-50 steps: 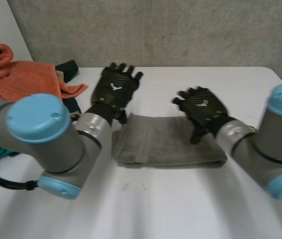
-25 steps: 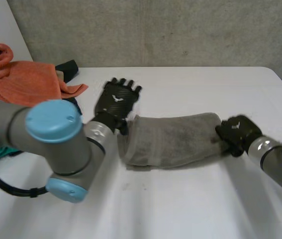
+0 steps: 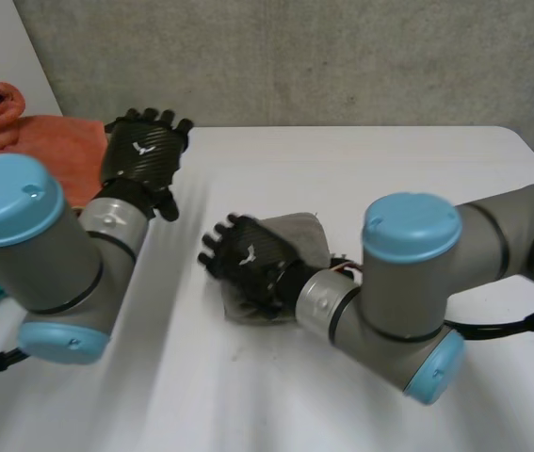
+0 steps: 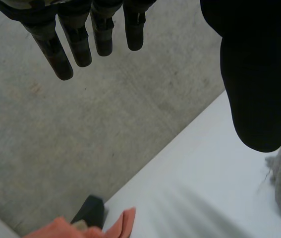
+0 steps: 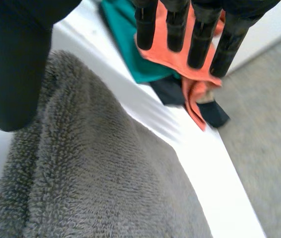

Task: Fold the laundry.

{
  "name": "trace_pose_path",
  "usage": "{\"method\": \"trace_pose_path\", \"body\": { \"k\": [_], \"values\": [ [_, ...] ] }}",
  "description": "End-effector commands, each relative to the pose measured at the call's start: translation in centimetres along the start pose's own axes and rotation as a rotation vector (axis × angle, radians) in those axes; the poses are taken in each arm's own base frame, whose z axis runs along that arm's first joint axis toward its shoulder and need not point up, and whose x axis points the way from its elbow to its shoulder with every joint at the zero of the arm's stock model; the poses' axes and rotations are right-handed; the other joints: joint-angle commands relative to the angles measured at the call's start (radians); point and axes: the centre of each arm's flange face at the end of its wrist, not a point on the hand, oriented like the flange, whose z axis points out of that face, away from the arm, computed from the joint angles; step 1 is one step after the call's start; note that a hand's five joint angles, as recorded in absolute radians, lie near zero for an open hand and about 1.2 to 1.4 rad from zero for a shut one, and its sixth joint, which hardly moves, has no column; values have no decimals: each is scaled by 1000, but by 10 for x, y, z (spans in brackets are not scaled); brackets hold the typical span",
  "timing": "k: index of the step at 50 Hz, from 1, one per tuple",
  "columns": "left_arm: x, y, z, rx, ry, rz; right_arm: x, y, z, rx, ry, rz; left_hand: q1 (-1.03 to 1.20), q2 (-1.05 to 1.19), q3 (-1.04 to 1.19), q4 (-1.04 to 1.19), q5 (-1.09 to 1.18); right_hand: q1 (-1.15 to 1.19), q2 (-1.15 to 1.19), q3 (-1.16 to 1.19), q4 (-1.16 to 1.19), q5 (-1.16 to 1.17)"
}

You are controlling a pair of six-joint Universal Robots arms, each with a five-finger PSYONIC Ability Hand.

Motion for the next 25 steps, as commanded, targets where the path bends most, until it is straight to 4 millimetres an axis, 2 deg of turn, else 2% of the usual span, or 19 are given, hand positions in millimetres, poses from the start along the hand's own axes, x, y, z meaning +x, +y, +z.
{"method": "trace_pose_path", "body": {
  "k": [1,3,7,9,11,20,25],
  "values": [
    [39,-10,12,56,82,-51,90,14,-33,-50,333,444,15,6,3,9,-11,-41,-87,-93,-98,-114],
    [52,-7,15,53,113,-83,108,22,-45,-65,424,583,21,12,9,15,-5,-41,-87,-93,-98,-114],
    [74,-4,15,47,161,-142,110,36,-53,-112,437,681,24,15,12,18,-2,-41,-87,-93,-98,-114],
    [84,7,12,2,188,-151,106,39,-52,-138,408,691,39,30,27,32,12,-41,-87,-93,-98,-114],
    [89,16,9,-44,205,-142,96,48,-46,-178,350,718,45,36,33,38,18,-41,-87,-93,-98,-114],
    [96,42,-5,-218,262,-99,88,78,-20,-259,265,776,71,62,59,65,45,-41,-87,-93,-98,-114],
    [102,59,-8,-299,296,-45,75,95,-9,-331,219,764,89,80,77,82,62,-41,-87,-93,-98,-114]
  ]
}}
